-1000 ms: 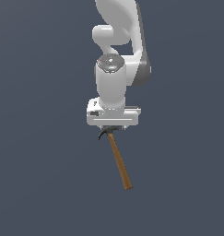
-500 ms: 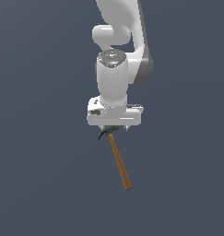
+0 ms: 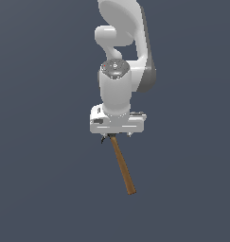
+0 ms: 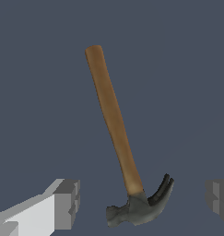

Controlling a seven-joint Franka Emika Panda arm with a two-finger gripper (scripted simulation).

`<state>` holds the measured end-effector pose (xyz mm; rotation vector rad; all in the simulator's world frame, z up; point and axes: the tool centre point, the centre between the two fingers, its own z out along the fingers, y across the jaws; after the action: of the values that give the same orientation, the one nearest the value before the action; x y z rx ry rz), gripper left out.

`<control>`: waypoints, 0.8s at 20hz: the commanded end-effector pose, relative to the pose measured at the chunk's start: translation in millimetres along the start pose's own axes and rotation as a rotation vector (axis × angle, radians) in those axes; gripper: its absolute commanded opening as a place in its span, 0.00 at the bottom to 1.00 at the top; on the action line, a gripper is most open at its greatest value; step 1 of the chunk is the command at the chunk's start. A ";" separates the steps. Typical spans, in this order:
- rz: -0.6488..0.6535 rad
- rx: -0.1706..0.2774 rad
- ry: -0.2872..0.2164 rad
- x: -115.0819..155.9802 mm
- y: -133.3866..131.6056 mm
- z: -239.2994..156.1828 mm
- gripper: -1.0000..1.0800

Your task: Pick up the object and move it to a goal position.

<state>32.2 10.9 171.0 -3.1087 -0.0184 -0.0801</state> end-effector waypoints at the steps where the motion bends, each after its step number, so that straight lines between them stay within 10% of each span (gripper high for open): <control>1: -0.016 -0.004 -0.006 3.8 1.2 10.9 0.96; 16: -0.134 -0.026 -0.049 25.7 9.5 96.4 0.96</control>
<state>61.1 5.0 81.3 -3.1309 -0.2160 -0.0091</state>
